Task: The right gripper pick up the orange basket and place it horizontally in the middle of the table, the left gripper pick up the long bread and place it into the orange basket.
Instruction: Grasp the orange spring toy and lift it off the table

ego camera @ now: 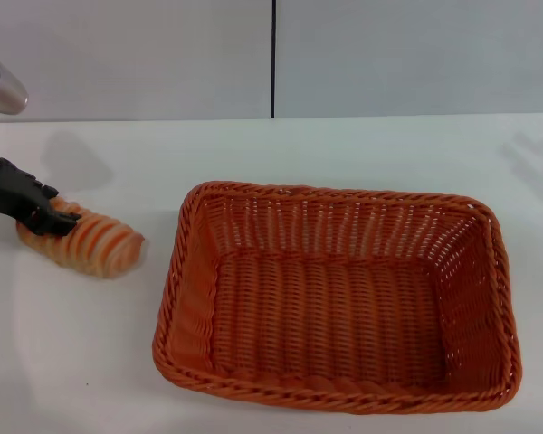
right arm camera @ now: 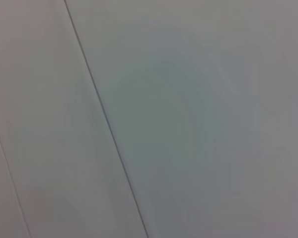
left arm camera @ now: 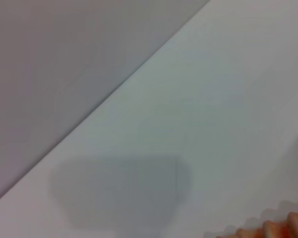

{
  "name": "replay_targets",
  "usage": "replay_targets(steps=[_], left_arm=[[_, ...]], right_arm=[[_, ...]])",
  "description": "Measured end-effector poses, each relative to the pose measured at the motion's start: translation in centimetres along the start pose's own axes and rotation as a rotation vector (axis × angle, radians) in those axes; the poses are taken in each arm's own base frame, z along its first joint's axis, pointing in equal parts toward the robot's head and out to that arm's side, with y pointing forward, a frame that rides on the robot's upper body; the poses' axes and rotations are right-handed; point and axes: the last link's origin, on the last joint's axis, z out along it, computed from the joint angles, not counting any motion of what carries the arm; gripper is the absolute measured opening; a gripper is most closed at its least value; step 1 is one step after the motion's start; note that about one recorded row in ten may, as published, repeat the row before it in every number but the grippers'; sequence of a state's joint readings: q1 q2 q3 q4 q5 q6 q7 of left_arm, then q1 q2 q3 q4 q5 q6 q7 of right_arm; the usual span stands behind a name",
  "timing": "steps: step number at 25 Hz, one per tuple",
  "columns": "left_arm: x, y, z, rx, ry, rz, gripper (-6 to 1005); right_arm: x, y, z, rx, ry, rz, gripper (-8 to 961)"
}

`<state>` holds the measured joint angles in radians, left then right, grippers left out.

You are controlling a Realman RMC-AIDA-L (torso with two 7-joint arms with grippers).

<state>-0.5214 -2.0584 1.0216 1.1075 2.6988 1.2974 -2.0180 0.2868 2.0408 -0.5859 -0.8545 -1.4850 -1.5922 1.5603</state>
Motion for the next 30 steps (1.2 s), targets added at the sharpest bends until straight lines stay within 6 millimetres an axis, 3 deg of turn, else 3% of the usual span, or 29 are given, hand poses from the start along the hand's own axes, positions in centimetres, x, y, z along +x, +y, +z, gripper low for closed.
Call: replay_targets(steps=[30], left_arm=[[0.39,0.17,-0.22,-0.010,-0.006,-0.034,332]], right_arm=[[0.04,-0.13,-0.12,0.010,0.001,0.000,356]])
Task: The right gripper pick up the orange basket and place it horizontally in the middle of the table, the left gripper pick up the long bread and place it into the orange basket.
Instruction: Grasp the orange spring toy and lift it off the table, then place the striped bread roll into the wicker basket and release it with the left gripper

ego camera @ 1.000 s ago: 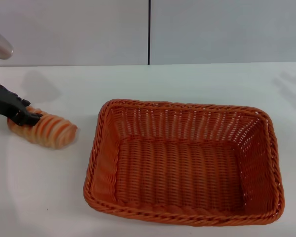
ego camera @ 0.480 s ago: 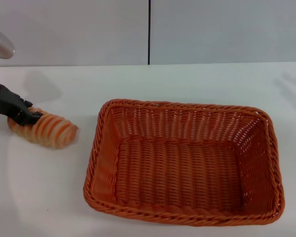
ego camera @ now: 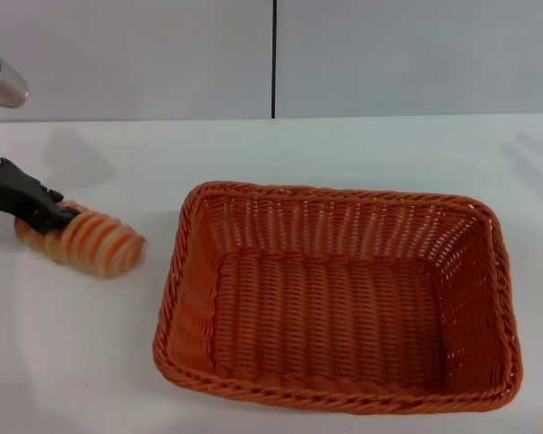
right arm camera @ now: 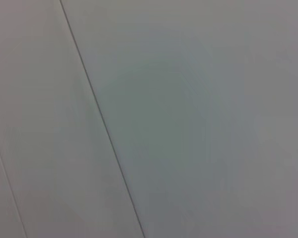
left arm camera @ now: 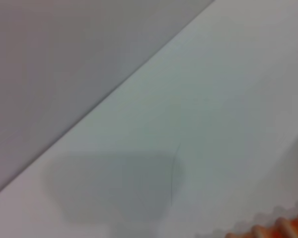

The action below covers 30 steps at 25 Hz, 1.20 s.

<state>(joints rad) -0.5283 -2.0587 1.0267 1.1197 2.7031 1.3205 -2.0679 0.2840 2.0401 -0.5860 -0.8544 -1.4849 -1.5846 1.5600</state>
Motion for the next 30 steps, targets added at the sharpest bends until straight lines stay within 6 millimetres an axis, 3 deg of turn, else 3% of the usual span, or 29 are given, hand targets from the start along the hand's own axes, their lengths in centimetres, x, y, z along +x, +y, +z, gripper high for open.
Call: replay_targets(steps=[12,24,30], left_arm=[[1.9,-0.3,-2.1,0.027,0.050,0.018,225],[2.5,-0.6,-3.0,0.053,0.068,0.025,154],[3.4,-0.9,-4.8,0.090,0.090,0.051,115]], right_arm=[[-0.2,-0.1,0.0,0.005,-0.009,-0.014,356],[-0.4,-0.1,0.1,0.002,-0.014,-0.018,356],[-0.4,-0.1,0.2,-0.003,-0.016,-0.020,356]])
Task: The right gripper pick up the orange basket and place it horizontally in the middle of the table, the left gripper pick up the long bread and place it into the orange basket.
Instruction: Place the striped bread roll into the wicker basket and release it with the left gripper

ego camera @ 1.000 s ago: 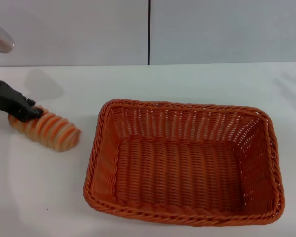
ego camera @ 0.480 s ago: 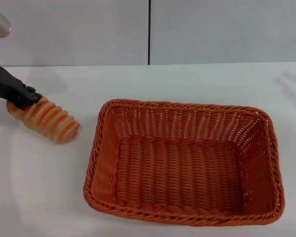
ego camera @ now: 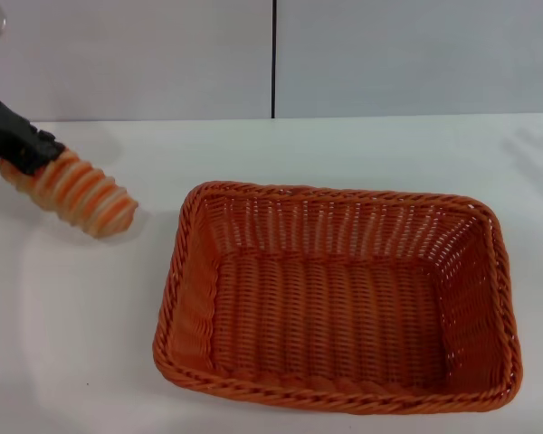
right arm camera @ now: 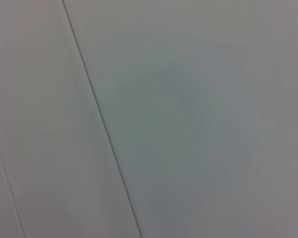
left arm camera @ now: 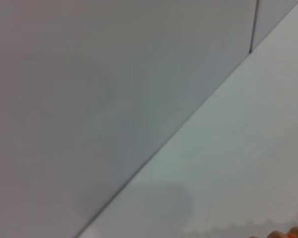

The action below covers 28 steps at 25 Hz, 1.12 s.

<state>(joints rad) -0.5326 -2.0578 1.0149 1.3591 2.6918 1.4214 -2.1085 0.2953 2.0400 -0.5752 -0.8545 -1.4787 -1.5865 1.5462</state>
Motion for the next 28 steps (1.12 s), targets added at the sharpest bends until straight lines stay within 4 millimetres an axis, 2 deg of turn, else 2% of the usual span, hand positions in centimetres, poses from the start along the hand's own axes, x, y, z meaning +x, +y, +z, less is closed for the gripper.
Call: replay_targets(steps=[3,4,5,7,10,13,14,16,20,28], left_arm=[[0.7,-0.2,-0.9,0.015,0.011,0.012,116],[1.4,-0.5,-1.9,0.024,0.027,0.014,116],[1.4,-0.5,-1.9,0.024,0.027,0.014,116],[2.1,-1.0,-3.3,0.030,0.051,0.005,114],[2.7,-1.2,-4.5,0.029,0.072,-0.004,109],[2.7,-1.2,-4.5,0.029,0.072,-0.004,104],[3.0,-1.2,-5.2,0.024,0.082,-0.005,102],[3.6,-0.8,-6.6,-0.034,0.085,-0.012,100],[3.8,0.0,-7.6,-0.127,0.111,-0.041,97],[3.7,2.0,-9.7,-0.362,0.286,-0.049,94]], right_arm=[[-0.1,0.1,0.1,-0.008,-0.001,-0.001,356],[-0.1,0.1,0.1,-0.010,-0.001,-0.001,356],[-0.1,0.1,0.1,-0.010,-0.001,-0.001,355],[0.0,0.2,0.2,-0.012,-0.002,0.000,355],[0.0,0.2,0.2,-0.012,-0.002,0.000,355],[0.0,0.2,0.2,-0.013,-0.002,0.000,355],[-0.1,0.2,0.3,-0.015,-0.003,-0.001,355],[-0.1,0.2,0.3,-0.016,-0.003,-0.001,355],[-0.2,0.2,0.6,-0.022,-0.005,-0.003,356],[-0.3,0.4,1.0,-0.036,-0.003,-0.009,356]])
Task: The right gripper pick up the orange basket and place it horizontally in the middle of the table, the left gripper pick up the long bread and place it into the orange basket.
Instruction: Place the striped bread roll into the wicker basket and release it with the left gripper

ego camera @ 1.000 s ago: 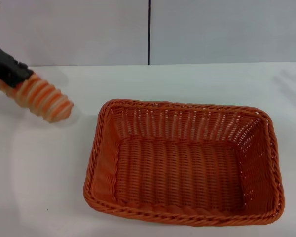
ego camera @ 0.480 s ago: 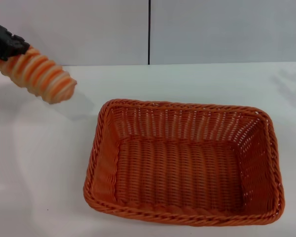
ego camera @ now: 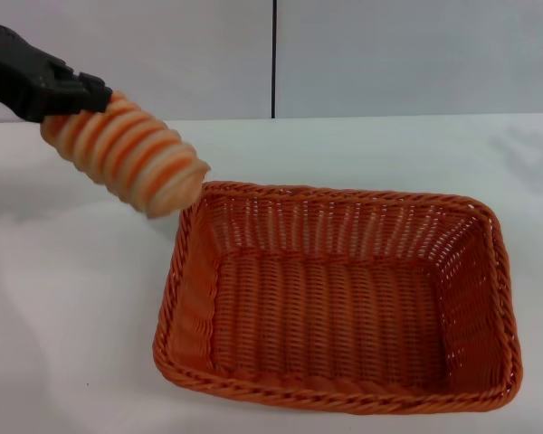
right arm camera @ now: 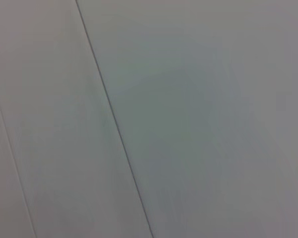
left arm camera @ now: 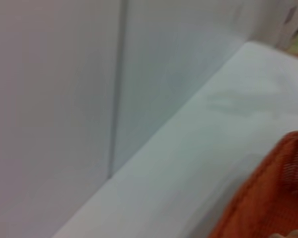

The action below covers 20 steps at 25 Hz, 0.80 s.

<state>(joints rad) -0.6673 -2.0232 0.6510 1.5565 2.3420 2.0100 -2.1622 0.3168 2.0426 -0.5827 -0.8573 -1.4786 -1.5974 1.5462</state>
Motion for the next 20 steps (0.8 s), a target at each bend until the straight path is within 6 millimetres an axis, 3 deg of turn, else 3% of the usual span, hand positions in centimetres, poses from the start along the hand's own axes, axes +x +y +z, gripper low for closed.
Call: replay_targets(steps=[10,14,20], left_arm=[[-1.0,3.2,1.1,-0.196,0.054,0.083,87],[-1.1,5.4,3.0,-0.287,0.063,0.142,88],[-0.4,7.1,4.3,-0.360,0.099,0.195,87]], right_arm=[[-0.3,0.1,0.1,-0.015,0.001,-0.009,364],[-0.6,0.1,0.1,-0.023,0.004,-0.014,369],[-0.6,0.1,-0.1,-0.026,0.005,-0.016,378]])
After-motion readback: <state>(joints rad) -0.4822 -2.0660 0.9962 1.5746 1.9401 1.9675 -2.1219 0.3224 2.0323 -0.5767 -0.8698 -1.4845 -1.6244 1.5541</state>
